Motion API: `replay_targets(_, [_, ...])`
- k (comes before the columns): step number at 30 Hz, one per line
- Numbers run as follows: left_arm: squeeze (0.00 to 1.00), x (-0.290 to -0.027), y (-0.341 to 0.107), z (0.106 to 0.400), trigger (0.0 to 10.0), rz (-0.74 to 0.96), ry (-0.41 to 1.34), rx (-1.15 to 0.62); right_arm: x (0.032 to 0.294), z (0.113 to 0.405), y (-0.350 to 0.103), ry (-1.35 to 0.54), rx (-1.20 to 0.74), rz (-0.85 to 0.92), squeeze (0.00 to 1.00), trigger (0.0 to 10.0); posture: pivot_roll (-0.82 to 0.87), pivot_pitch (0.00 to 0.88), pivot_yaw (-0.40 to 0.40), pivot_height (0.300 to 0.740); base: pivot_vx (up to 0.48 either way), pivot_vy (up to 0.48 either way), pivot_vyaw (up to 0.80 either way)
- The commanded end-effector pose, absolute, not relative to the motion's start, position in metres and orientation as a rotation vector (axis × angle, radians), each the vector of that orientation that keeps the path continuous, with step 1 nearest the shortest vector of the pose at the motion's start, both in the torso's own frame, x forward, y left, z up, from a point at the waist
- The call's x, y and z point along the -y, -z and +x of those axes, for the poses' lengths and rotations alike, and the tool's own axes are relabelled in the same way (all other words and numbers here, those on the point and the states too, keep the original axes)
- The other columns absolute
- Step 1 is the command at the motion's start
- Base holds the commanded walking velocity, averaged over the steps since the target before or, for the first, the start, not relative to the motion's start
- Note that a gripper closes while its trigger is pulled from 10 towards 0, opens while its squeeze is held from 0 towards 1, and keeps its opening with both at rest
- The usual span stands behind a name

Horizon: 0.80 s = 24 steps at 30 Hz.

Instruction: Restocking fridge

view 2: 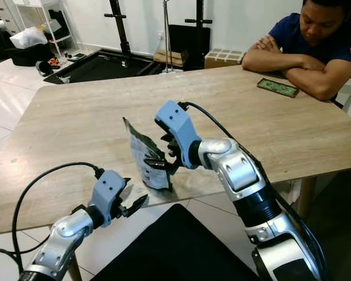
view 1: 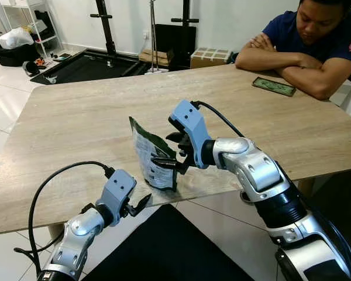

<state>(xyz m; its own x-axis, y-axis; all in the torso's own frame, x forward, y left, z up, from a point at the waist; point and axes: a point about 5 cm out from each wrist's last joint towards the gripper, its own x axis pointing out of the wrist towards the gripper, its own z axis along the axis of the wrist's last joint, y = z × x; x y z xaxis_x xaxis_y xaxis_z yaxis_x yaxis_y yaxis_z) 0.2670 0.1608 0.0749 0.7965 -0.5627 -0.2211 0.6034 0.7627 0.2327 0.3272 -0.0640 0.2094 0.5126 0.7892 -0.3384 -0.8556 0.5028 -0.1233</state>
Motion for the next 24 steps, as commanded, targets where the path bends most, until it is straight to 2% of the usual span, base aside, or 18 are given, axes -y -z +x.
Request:
replay_targets(1, [0.00,-0.1660,-0.0611,0.2618,10.0,0.326,0.646,-0.226,0.0628,0.3280,-0.2111,-1.012,-0.264,-0.259,0.00,0.0,-0.09,0.022,0.043,0.740,0.000,0.000,0.00])
replay_targets(24, [0.00,-0.1636,-0.0578,0.2592,10.0,0.327,0.655,-0.236,0.0619,0.3258,-0.2088,-1.044,-0.272,-0.196,0.00,0.0,-0.09,0.028,0.034,0.740,0.000,0.000,0.00])
